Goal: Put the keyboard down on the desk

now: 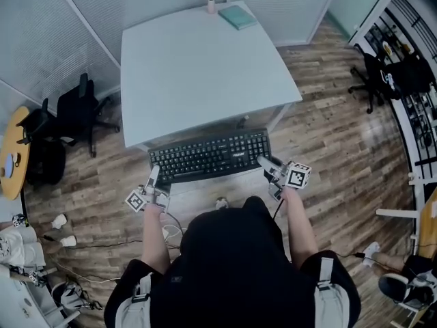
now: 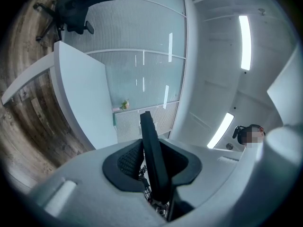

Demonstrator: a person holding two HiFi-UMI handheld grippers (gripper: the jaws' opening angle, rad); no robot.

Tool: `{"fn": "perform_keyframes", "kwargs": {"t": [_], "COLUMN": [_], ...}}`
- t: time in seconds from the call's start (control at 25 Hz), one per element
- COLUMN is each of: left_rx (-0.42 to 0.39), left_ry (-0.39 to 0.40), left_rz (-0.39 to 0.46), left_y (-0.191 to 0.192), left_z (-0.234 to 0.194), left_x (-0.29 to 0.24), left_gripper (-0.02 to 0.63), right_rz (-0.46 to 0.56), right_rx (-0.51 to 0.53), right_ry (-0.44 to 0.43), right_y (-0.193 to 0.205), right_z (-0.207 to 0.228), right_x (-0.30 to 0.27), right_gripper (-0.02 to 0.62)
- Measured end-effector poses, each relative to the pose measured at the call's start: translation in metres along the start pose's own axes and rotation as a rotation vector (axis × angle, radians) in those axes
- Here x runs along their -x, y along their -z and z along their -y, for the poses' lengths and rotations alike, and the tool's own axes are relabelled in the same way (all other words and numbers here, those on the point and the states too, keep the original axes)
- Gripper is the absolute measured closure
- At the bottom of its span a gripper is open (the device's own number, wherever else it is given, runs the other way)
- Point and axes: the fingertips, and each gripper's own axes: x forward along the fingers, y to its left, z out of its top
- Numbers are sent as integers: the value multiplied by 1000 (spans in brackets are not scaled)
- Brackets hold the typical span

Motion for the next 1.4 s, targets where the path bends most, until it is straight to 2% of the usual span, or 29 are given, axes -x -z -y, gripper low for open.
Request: {"fn": "perform_keyframes", "kwargs": {"t": [0.16, 0.32, 0.44, 0.92, 1.4], "left_rx": [-9, 13, -5, -15, -29], "left_ry": [-3, -13, -20, -54, -83], "left_rz": [-3, -5, -3, 29, 81], "left_y": [-5, 0, -1, -25, -31], "left_z": [-8, -14, -19, -41, -56], "left_x": [-5, -12, -20, -76, -141], "left_gripper": [514, 514, 514, 514, 514], "right_rz": [-10, -11, -16, -43, -104], "right_rx": [33, -2, -3, -11, -41], "right_ry": [31, 19, 14, 6, -27], "right_y": [-9, -11, -18, -72, -136], "right_z": [5, 13, 20, 59, 107], "right_x": [-5, -5, -7, -44, -71], "right_gripper": [466, 466, 466, 466, 465]}}
